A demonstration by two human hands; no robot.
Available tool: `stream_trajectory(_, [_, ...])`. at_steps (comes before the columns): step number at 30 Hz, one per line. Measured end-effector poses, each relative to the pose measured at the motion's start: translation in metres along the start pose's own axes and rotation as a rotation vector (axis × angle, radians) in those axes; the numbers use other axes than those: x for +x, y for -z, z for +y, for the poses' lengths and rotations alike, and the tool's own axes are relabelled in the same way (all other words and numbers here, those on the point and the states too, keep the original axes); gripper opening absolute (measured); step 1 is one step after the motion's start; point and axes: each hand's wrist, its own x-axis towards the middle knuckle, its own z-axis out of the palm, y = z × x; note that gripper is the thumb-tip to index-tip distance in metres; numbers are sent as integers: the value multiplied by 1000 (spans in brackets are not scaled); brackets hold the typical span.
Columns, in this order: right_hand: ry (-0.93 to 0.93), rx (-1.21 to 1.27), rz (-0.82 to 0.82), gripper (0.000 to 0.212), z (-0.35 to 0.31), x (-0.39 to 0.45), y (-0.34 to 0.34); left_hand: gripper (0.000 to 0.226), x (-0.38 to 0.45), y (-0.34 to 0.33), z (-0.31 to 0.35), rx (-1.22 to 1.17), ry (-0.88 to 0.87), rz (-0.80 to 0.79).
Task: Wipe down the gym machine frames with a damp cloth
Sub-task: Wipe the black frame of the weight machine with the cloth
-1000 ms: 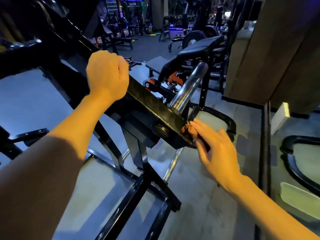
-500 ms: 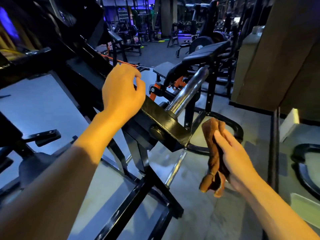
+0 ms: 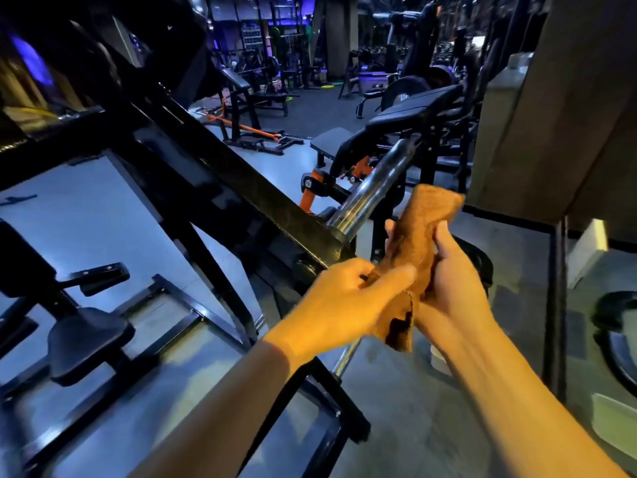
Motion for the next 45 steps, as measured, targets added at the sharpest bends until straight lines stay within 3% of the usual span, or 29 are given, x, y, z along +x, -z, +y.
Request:
stream_trajectory(2, [27, -14, 16, 49, -2, 1, -5, 33, -1, -3, -2, -13, -25, -25])
stream_trajectory(6, [139, -215, 34, 36, -1, -4, 4, 14, -3, 18, 1, -93, -57, 105])
stream_trajectory(8, [334, -462, 89, 62, -3, -8, 16, 17, -6, 31, 5, -126, -70, 102])
stream_trajectory(10, [646, -882, -88, 92, -5, -16, 27, 22, -5, 42, 6, -88, -67, 71])
stream_trajectory(12, [932, -1434, -407, 95, -3, -18, 30, 24, -2, 51, 8, -36, -41, -23])
stream_trajectory(14, [1083, -1758, -567, 89, 2, -13, 28, 21, 1, 59, 13, 13, -31, -138])
stream_trajectory(16, [1033, -1769, -598, 76, 5, -6, 24, 16, 2, 68, 17, 67, -31, -182])
stream_trajectory(19, [817, -1614, -529, 74, 5, 1, 23, 14, 2, 80, 24, 93, -83, -174])
stream_trajectory(21, [733, -1439, -424, 64, 9, 2, 22, 12, 6, 89, 21, 135, -122, 54])
stream_trajectory(25, [737, -1307, -180, 34, 19, 18, 21, 26, 24, 123, -4, 393, -344, 738])
stream_trajectory(27, [732, -1361, -113, 10, 23, 21, 23, 32, 36, 146, -17, 548, -421, 898])
stream_trajectory(28, [732, -1380, -85, 13, 26, 20, 24, 32, 43, 158, -22, 635, -439, 933])
stream_trajectory(32, [788, -1505, -72, 40, 48, 10, 11, 37, 73, 208, -31, 937, -573, 989])
stream_trajectory(34, [820, -1596, -66, 47, 56, 9, 11, 44, 88, 223, -23, 1025, -632, 910])
stream_trajectory(38, [838, -1682, 40, 47, 59, 1, 13, 60, 105, 218, -8, 1101, -608, 663])
stream_trajectory(45, [946, -1614, 159, 40, 80, 9, -31, 50, 109, 217, -14, 1026, -645, 717])
